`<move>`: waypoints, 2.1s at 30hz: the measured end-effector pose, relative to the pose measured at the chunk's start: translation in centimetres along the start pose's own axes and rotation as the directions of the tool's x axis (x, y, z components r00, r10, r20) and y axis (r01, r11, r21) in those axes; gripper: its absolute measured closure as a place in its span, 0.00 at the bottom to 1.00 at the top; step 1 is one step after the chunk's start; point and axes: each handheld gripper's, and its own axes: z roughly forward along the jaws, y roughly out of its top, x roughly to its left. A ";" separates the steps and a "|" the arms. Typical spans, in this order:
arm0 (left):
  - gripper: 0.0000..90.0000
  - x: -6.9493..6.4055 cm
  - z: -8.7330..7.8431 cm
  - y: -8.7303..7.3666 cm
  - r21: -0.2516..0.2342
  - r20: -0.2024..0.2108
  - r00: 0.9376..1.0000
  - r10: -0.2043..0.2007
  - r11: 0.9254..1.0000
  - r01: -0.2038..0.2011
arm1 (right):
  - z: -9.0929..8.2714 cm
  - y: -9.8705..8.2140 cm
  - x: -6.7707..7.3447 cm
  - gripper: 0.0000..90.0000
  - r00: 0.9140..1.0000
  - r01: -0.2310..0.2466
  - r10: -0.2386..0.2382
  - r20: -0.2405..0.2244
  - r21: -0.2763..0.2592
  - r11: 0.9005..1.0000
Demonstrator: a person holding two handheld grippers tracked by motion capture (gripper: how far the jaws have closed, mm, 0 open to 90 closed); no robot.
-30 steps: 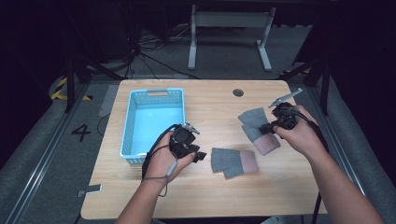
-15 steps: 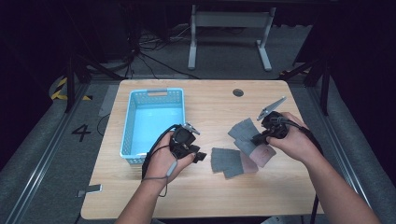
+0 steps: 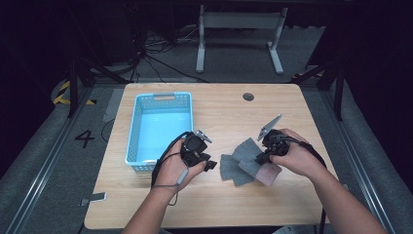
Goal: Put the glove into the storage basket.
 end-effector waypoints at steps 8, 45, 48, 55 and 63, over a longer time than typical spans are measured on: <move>0.73 -0.1 1.2 0.1 0.020 -0.004 1.000 0.029 0.999 -0.029 | 1.5 -0.2 0.3 0.94 1.000 0.023 -0.022 -0.015 0.024 0.999; 0.82 -0.4 7.4 1.7 0.155 0.005 0.989 0.145 0.977 -0.144 | -0.2 -8.0 0.6 0.69 0.979 -0.195 0.202 0.038 -0.133 0.972; 0.81 -0.2 7.9 1.9 0.156 0.009 0.989 0.145 0.977 -0.145 | -0.1 -9.0 0.5 0.69 0.980 -0.191 0.194 0.031 -0.087 0.978; 0.80 -0.1 8.8 2.1 0.195 -0.002 0.987 0.161 0.968 -0.158 | -0.1 -9.7 0.5 0.72 0.981 -0.189 0.191 0.021 -0.062 0.980; 0.78 -0.1 9.6 2.4 0.189 0.008 0.986 0.166 0.968 -0.164 | 1.3 -9.8 0.7 0.75 0.986 -0.164 0.165 0.025 -0.052 0.985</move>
